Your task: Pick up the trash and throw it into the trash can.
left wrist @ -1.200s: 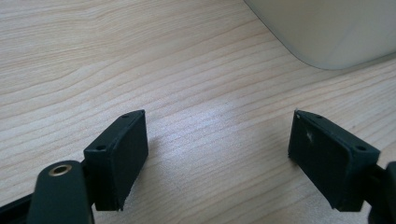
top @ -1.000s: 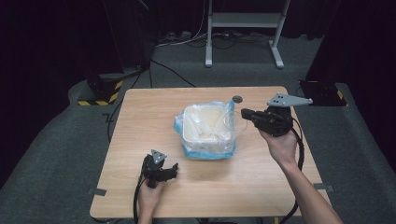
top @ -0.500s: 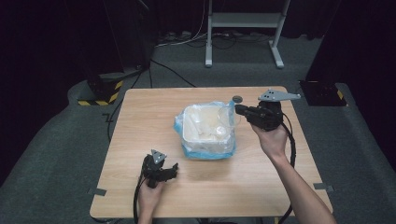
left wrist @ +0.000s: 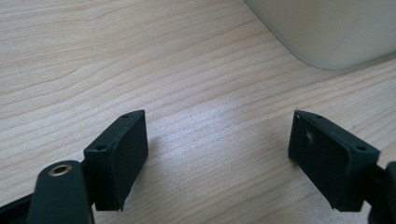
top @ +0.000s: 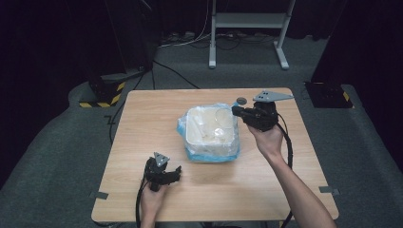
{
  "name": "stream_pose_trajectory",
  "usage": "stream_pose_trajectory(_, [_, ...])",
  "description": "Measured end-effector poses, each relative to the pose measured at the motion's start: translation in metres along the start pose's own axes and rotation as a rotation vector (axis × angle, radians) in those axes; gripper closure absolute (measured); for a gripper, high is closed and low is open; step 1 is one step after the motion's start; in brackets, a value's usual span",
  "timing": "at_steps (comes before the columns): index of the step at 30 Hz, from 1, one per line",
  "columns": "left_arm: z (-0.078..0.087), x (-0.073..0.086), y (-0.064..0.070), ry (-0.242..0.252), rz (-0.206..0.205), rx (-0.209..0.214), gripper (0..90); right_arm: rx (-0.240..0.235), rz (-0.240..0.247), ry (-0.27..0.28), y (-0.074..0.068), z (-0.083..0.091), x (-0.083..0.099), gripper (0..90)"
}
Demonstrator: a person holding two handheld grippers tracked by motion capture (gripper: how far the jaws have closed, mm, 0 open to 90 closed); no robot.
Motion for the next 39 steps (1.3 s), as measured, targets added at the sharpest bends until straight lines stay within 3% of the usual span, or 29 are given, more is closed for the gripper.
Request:
stream_pose_trajectory(5, [0.000,0.000,0.000,-0.001,0.000,0.001,19.7,-0.008,-0.006,-0.022,0.000,-0.007,0.005,85.3])
stream_pose_trajectory(7, [0.000,0.000,0.000,-0.001,-0.004,0.000,19.7,-0.004,-0.003,-0.047,0.002,-0.012,0.009,73.0])
stream_pose_trajectory(15, [0.000,0.000,0.000,-0.001,-0.003,0.000,19.7,0.008,-0.017,-0.056,0.004,-0.008,0.016,60.8])
stream_pose_trajectory(21, [0.000,0.000,0.000,-0.001,-0.002,0.000,19.7,-0.002,-0.023,-0.052,0.004,0.000,0.022,56.6])
stream_pose_trajectory(39, [0.000,0.000,0.000,-0.001,-0.003,-0.001,19.7,-0.003,-0.007,-0.023,-0.002,0.024,0.027,55.2])
Point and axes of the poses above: each handheld gripper's, and its own axes: z roughly backward along the jaws, x roughly out of its underside, y roughly to its right, the point moved 7 cm from there along -z, roughly forward along the jaws, and after that the axes turned 6 degrees about y, right-handed, at the moved point
